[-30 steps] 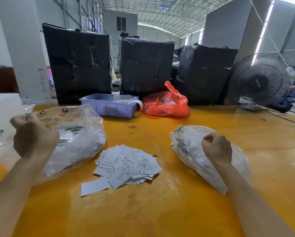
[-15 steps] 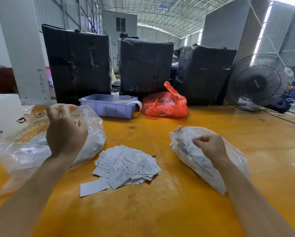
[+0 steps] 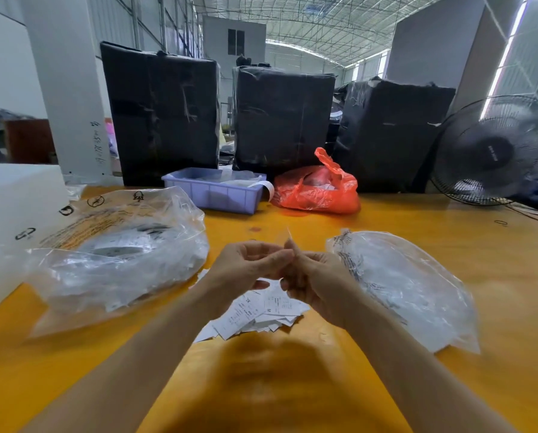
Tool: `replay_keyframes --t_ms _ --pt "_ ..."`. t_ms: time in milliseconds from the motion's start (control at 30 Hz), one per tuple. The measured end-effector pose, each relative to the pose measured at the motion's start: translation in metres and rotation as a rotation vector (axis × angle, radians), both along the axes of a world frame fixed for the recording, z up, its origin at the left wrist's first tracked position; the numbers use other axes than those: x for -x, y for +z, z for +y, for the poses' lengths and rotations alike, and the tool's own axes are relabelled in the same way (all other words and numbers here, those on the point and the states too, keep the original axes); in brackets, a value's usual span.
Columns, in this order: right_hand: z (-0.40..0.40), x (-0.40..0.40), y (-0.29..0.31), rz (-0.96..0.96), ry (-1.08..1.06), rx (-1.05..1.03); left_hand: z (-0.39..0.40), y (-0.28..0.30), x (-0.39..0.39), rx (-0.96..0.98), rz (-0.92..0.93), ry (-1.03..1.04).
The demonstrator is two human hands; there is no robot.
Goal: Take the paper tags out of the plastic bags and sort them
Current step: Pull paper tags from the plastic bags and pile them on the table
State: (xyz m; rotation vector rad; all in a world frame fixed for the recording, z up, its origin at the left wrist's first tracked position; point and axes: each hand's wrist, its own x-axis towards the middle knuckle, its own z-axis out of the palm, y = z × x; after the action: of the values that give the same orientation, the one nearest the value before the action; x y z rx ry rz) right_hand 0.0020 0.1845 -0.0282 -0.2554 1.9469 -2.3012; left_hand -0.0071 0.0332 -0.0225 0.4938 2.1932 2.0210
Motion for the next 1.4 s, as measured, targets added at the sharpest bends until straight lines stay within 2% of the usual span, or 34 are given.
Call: replay_keyframes --t_ms 133,200,233,333,400,467,533,700,867,1033,1167,1233,1333,1400 --pt "-0.004 -0.001 -0.003 -0.015 -0.015 -0.063 -0.002 -0.003 0.004 -0.066 0.020 0.125" --pt "-0.004 0.001 -0.004 0.066 -0.114 -0.134 -0.004 -0.003 0.008 -0.135 -0.010 0.222" --pt "-0.003 0.002 -0.006 0.167 -0.192 -0.260 -0.006 -0.002 0.010 -0.182 -0.039 0.268" --pt "0.000 0.005 -0.015 0.513 -0.366 -0.907 -0.015 -0.002 0.016 -0.308 -0.127 0.342" --pt "-0.003 0.008 -0.023 0.527 -0.322 -1.166 -0.021 -0.005 0.018 -0.365 -0.174 0.373" --pt "-0.006 0.011 -0.029 0.411 -0.293 -1.274 -0.024 -0.008 0.020 -0.393 -0.192 0.400" --pt "-0.006 0.012 -0.032 0.303 -0.281 -1.273 -0.025 -0.011 0.022 -0.360 -0.184 0.422" --pt "-0.004 0.011 -0.034 0.189 -0.283 -1.017 -0.021 -0.017 0.022 -0.140 -0.149 0.432" --pt "0.004 0.011 -0.030 0.176 -0.377 -0.820 -0.017 -0.014 0.017 -0.112 -0.136 0.402" --pt "0.013 0.012 -0.027 0.101 -0.373 -0.689 -0.015 -0.016 0.017 -0.117 -0.138 0.392" --pt "0.015 0.013 -0.026 0.207 -0.380 -0.812 -0.015 -0.021 0.020 -0.100 -0.141 0.402" --pt "0.016 0.012 -0.024 0.262 -0.308 -0.891 -0.015 -0.023 0.022 -0.082 -0.139 0.408" --pt "0.012 0.012 -0.025 0.211 -0.156 -0.974 -0.016 -0.025 0.024 -0.053 -0.135 0.417" --pt "0.011 0.013 -0.028 0.187 -0.137 -0.978 -0.016 -0.026 0.024 -0.049 -0.131 0.414"
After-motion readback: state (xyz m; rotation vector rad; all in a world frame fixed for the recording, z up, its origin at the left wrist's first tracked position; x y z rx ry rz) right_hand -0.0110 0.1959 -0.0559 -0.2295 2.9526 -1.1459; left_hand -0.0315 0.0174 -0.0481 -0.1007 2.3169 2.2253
